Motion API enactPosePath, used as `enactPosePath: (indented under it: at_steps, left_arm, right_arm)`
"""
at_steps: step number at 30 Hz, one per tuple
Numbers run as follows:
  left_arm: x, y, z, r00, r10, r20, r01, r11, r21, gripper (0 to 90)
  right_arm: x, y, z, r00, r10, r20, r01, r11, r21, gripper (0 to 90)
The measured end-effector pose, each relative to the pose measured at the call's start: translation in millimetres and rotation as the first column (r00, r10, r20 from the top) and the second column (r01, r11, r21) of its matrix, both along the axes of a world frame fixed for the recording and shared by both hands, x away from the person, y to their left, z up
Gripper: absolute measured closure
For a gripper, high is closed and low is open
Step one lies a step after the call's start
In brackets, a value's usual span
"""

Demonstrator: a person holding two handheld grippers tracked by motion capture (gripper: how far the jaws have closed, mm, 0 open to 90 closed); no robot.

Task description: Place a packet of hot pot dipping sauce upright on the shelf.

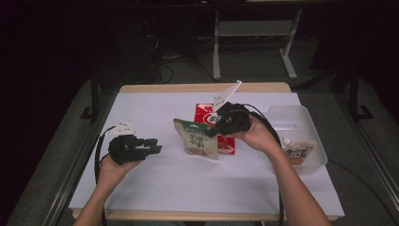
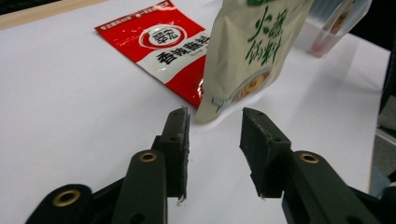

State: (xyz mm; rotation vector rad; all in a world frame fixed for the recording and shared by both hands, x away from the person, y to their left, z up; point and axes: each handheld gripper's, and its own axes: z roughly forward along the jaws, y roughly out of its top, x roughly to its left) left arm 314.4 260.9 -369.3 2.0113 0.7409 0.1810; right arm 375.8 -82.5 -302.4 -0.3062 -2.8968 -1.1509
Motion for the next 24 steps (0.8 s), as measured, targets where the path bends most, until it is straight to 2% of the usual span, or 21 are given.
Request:
enactPosePath:
  at_steps: [6, 12, 15, 24]
  left_arm:
    - [-5.8, 0.5, -6.4, 0.9999, 0.015, 0.006, -0.015, 0.9996, 0.024, 57.1]
    - [-11.4, 0.7, -13.0, 0.9996, 0.028, 0.005, -0.028, 0.9989, 0.037, 54.0]
    - [-12.8, 1.4, -15.4, 0.9996, 0.026, 0.013, -0.027, 0.9980, 0.057, 51.9]
    - [-16.5, 0.3, -21.8, 0.9993, 0.033, 0.017, -0.034, 0.9974, 0.064, 48.7]
  right_arm:
    - [-1.4, -6.1, 5.5, 0.9999, -0.009, 0.003, 0.009, 1.000, -0.001, 90.0]
    - [-3.6, -14.8, 17.7, 0.9996, -0.023, 0.017, 0.023, 1.000, -0.006, 90.0]
    - [-4.6, -19.6, 22.9, 0.9993, -0.032, 0.021, 0.033, 0.999, -0.009, 90.0]
    - [-3.6, -35.4, 38.2, 0.9977, -0.060, 0.032, 0.061, 0.998, -0.005, 90.0]
